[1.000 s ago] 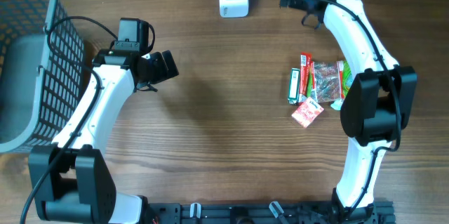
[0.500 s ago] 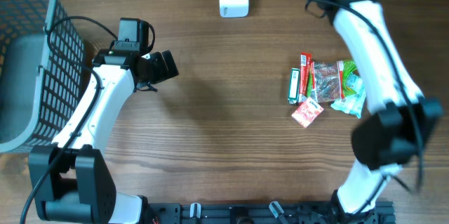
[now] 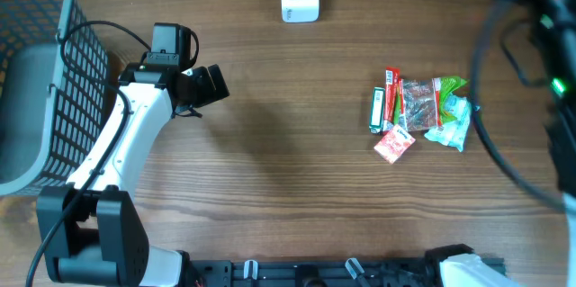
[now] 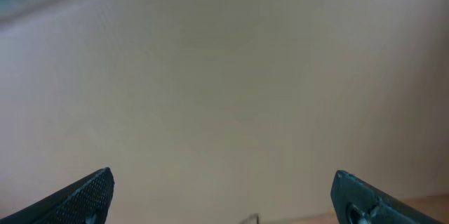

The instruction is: Scan the item barcode

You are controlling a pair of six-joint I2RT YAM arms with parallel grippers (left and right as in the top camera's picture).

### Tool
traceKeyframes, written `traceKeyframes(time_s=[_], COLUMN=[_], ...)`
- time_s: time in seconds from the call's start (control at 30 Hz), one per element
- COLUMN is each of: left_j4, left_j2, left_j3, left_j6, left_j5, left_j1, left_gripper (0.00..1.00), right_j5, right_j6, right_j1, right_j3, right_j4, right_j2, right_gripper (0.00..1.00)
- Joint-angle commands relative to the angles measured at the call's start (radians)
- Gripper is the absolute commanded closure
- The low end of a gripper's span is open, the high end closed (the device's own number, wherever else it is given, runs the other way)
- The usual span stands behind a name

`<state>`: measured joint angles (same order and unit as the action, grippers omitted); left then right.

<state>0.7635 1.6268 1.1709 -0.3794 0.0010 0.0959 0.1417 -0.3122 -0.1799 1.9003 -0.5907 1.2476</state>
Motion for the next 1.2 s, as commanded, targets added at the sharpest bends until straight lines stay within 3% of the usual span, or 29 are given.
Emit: traceKeyframes(time_s=[0.0,0.3,0.57,0.7,0.97,1.17], left_j4=[0.000,0.001,0.000,0.001,0.001,0.001], left_j2=[0.006,0.006,0.006,0.006,0.006,0.006], left_j3=[0.003,0.003,0.003,0.003,0.003,0.003], left_j6=[0.005,0.005,0.005,0.005,0.005,0.005], left_j5=[-0.002,-0.002,-0.002,-0.002,-0.002,-0.002], left_j1=[-0.002,-0.002,-0.002,-0.002,-0.002,-0.002], left_gripper=[0.00,0.00,0.00,0.00,0.00,0.00], right_j5=[0.058,0.076,0.074,0.086,-0.160,-0.222], right_j6=[-0.003,-0.004,-0.058,-0.044,0.273,0.282], right_j1=[0.000,0.000,0.000,0.028,0.129,0.163], right_j3=[0.006,-0.067,-0.529,-0.779,-1.161,-1.455], right_j4=[-0.042,-0.515,-0.494,-0.280,0.409,0.843], right_j2=[-0.113,-0.398,-0.763,-0.958,-1.177,-1.244], right_gripper=[0.00,0.00,0.00,0.00,0.00,0.00])
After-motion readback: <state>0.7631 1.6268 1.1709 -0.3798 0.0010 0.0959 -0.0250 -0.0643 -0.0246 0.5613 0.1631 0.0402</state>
